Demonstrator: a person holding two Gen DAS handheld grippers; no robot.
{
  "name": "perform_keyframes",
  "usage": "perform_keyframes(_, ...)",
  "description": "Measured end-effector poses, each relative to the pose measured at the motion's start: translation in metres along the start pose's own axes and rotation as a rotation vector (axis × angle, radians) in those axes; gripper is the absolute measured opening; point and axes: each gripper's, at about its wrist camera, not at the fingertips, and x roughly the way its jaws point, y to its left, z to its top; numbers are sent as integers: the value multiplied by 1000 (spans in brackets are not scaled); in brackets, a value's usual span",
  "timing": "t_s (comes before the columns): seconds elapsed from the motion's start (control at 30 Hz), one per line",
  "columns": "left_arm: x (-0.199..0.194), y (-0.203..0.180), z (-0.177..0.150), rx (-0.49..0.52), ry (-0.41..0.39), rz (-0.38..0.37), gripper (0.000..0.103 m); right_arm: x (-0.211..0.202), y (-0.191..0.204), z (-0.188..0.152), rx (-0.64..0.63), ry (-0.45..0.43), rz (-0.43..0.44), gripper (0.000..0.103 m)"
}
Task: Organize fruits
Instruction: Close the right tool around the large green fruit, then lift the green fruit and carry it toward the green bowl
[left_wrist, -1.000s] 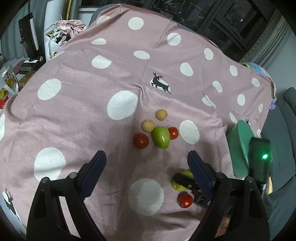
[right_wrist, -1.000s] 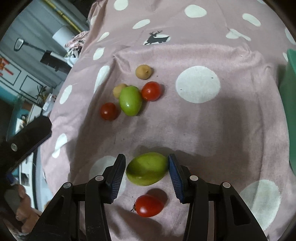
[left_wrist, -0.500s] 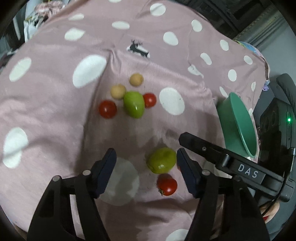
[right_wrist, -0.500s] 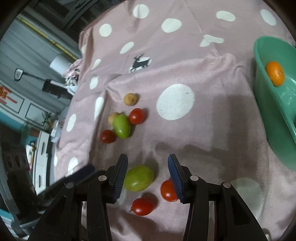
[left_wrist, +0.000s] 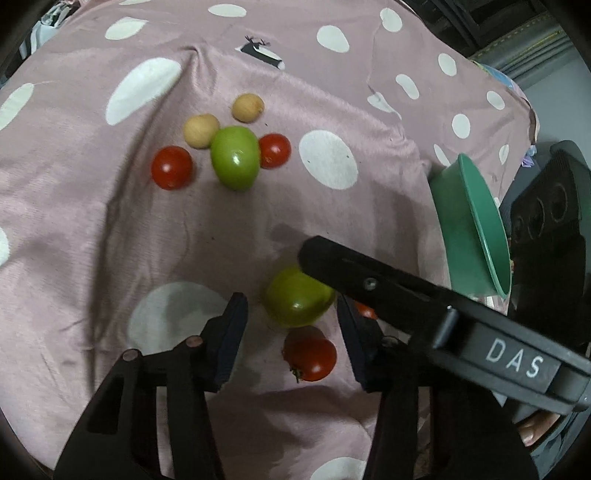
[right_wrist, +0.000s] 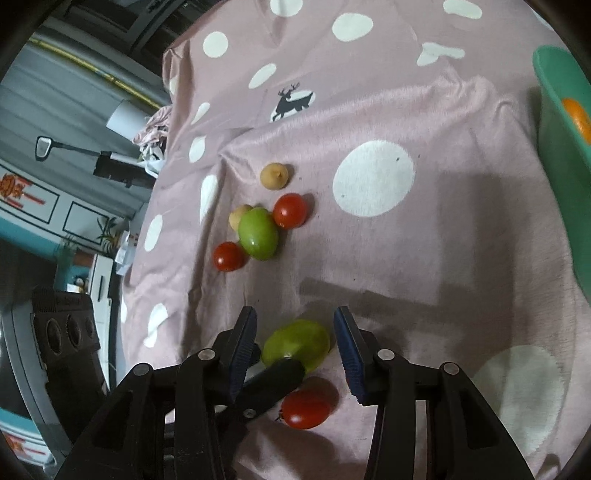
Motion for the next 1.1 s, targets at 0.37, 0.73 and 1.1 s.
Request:
perform_keyframes(0.37, 9, -6, -2, 24, -3, 10, 39, 10, -2, -2, -1, 36, -7, 46)
perform_keyframes(0.73, 10, -11, -2, 60, -29, 30, 39, 12, -3, -3, -7, 32, -22, 43)
perform_keyframes(1.1, 7, -15, 0, 91, -71, 29, 39, 7, 1, -3, -28, -17, -36, 43)
